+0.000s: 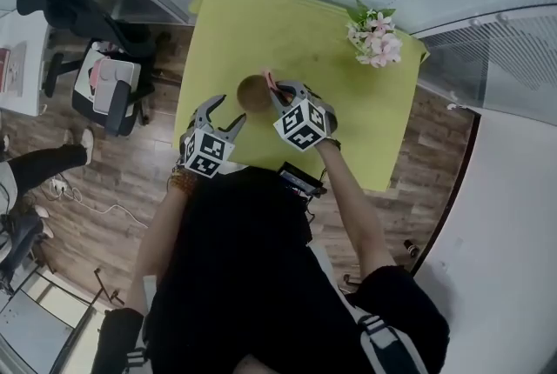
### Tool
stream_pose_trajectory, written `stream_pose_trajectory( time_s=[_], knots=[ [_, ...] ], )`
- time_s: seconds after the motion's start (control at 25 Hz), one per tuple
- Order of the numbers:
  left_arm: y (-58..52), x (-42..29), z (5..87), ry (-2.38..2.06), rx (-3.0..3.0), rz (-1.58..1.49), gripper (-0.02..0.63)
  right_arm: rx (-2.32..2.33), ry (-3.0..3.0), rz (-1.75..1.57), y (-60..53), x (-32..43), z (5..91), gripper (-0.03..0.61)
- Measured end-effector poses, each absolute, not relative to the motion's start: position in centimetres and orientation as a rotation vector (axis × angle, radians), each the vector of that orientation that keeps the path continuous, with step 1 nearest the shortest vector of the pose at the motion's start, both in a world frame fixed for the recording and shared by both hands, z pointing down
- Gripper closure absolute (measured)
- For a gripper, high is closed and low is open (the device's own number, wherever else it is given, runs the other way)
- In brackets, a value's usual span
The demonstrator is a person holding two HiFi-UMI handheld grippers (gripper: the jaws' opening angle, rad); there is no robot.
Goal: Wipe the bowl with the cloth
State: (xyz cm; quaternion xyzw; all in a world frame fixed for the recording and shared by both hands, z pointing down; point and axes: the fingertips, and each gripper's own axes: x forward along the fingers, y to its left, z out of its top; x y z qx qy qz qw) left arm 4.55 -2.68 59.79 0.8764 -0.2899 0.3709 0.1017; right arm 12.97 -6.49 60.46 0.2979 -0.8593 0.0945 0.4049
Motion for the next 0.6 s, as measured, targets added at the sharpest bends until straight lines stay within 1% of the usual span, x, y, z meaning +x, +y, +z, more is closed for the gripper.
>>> stream_pose_trajectory(
  time_s=[0.08, 0.28, 0.4, 0.44, 0.52, 0.6],
  knots=[
    [-2.3, 4.5, 61.0, -0.826, 2.574, 1.114, 0.333, 0.701, -2.127, 0.214, -6.1, 12.7, 61.7, 0.565],
    [-1.9, 4.6, 64.0, -0.756, 2.54, 1.143, 0.324, 0.609, -2.067, 0.179, -5.7, 11.1, 64.5, 0.563],
    [-1.6, 4.7, 65.4, -0.724, 2.527, 1.152, 0.319, 0.531, -2.083, 0.214, -4.6, 9.7, 65.8, 0.552],
    [-1.5, 4.7, 65.9, -0.715, 2.522, 1.154, 0.319, 0.497, -2.093, 0.234, -4.2, 9.3, 66.0, 0.539],
    [-1.6, 4.7, 66.8, -0.697, 2.512, 1.156, 0.314, 0.427, -2.114, 0.261, -3.5, 9.1, 66.0, 0.486],
    [-1.4, 4.5, 67.5, -0.683, 2.504, 1.159, 0.31, 0.352, -2.145, 0.277, -2.8, 9.1, 65.3, 0.455]
  ],
)
